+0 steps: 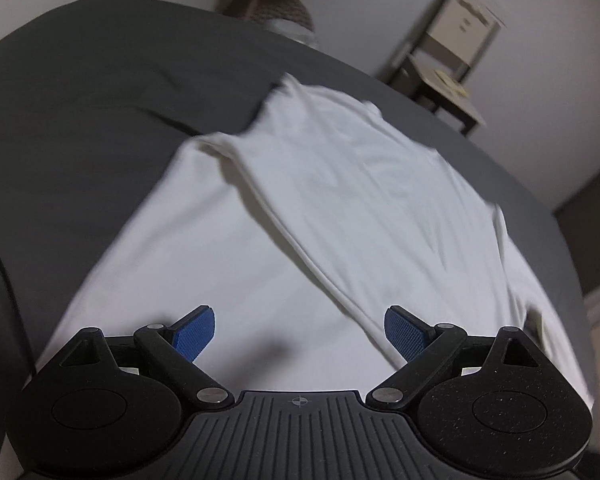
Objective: Fold clothes
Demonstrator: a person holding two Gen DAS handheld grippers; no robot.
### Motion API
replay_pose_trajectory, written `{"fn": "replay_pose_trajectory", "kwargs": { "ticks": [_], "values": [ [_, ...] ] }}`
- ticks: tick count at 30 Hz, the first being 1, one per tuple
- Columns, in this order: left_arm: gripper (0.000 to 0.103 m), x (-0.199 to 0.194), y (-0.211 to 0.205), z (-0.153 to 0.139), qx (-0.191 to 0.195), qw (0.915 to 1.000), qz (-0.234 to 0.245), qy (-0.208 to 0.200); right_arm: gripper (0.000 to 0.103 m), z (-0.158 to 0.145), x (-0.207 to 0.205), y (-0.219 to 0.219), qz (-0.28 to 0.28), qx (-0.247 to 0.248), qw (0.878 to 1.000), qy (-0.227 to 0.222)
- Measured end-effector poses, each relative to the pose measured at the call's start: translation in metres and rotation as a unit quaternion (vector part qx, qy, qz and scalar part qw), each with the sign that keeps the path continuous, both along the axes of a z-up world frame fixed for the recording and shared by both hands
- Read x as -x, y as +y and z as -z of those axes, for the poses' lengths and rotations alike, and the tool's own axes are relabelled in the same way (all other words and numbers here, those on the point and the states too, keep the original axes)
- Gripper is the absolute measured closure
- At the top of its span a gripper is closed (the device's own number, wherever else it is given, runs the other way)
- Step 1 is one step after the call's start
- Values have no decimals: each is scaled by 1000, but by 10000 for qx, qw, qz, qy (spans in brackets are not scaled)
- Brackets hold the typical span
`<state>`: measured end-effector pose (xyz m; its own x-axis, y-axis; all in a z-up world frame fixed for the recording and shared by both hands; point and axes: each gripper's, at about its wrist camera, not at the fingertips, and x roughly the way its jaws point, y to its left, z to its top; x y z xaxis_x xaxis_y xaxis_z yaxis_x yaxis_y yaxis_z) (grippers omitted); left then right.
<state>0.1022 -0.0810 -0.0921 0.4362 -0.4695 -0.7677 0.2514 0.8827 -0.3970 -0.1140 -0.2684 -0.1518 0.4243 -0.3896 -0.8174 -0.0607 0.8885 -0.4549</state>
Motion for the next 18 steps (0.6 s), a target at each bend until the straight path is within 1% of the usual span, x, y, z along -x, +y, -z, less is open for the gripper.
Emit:
{"fn": "replay_pose_trajectory", "kwargs": {
  "ticks": [4,6,8,9,11,12,13,14,15,16,17,18],
  "values": [
    [10,-17,24,0,133,9976,-673,-18,101,-27,13,10,-227,-92,9995,-185],
    [10,-23,33,1,205,9953,-947,-7,101,-42,23,16,-345,-327,9986,-236],
    [10,-26,38,2,302,9934,-1108,40,102,-46,26,23,-413,-549,9975,-162],
    [10,-28,39,4,345,9930,-1125,82,102,-43,26,26,-457,-619,9970,-73],
    [10,-31,37,7,349,9935,-1069,157,101,-28,24,31,-452,-590,9971,154],
    [10,-32,33,9,323,9941,-1019,176,96,-20,23,33,-450,-575,9970,267],
    [10,-32,30,10,293,9947,-969,182,92,-14,22,34,-421,-445,9975,354],
    [10,-33,27,11,269,9950,-947,186,88,-15,22,31,-400,-474,9976,300],
    [10,-34,25,12,260,9951,-931,187,75,-17,22,29,-378,-504,9977,247],
    [10,-35,24,14,301,9950,-938,180,59,-26,21,22,-254,-702,9972,32],
    [10,-36,23,15,342,9948,-945,174,54,-35,21,12,-69,-917,9955,-219],
    [10,-37,22,16,389,9946,-950,174,53,-43,20,-2,203,-1169,9917,-489]
  ]
}}
